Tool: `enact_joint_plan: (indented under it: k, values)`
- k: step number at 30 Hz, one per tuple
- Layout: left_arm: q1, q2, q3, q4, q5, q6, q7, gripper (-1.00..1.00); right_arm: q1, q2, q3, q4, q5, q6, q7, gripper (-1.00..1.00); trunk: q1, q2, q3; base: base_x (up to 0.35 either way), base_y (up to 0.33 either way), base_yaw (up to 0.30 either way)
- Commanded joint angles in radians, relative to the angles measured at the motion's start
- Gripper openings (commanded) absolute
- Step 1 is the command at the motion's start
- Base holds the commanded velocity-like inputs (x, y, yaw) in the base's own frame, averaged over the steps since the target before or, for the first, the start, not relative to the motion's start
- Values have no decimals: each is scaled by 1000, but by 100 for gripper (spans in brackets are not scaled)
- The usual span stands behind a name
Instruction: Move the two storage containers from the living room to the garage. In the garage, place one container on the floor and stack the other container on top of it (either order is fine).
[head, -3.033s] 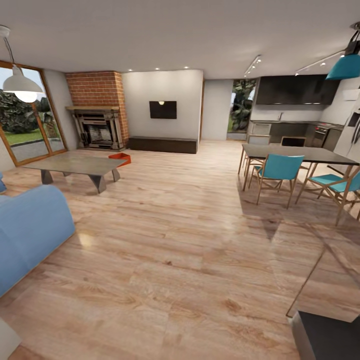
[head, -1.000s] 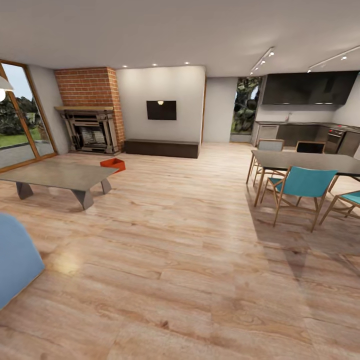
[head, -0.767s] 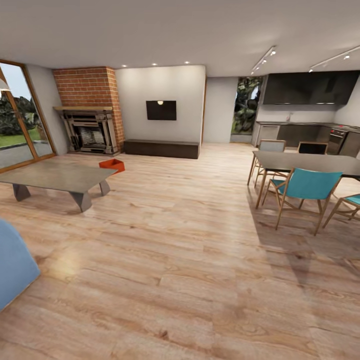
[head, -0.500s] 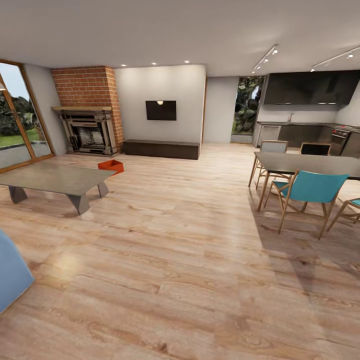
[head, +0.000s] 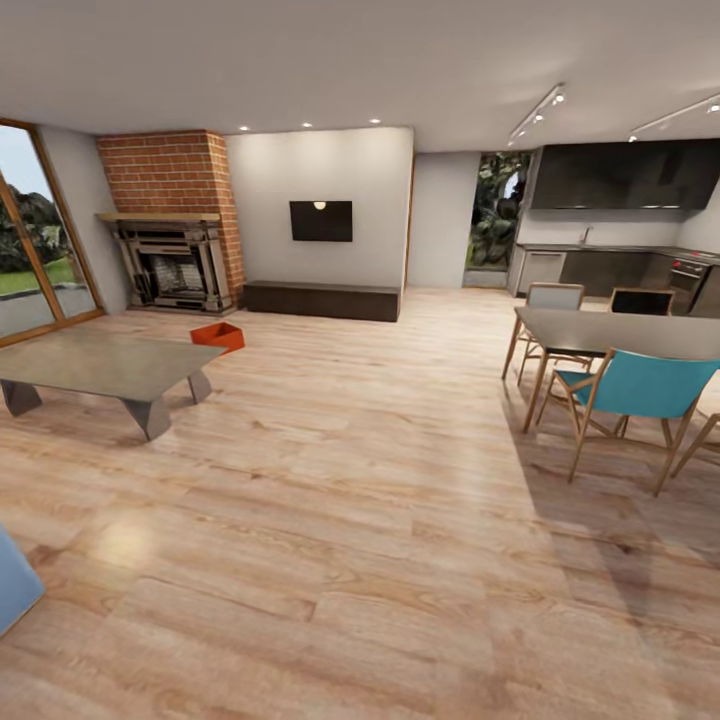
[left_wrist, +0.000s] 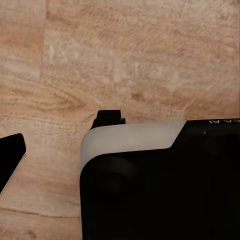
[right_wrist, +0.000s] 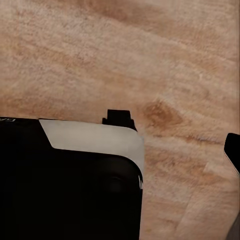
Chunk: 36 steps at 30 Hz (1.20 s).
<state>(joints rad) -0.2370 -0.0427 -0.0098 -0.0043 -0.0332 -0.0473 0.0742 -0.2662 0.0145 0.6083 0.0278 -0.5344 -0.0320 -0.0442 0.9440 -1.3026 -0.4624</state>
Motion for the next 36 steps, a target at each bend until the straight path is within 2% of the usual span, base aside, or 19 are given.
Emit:
enact_joint_plan:
  k: [1, 36]
  values:
    - [-1, 0, -1, 1, -4, -4, 4, 100, -1, 1, 8, 3, -8, -3, -1, 100, 1, 0, -1, 322, 0, 0]
    - [-1, 0, -1, 1, -4, -3, 4, 100, -1, 5, 8, 3, -9, -3, -2, 100, 1, 0, -1, 322, 0, 0]
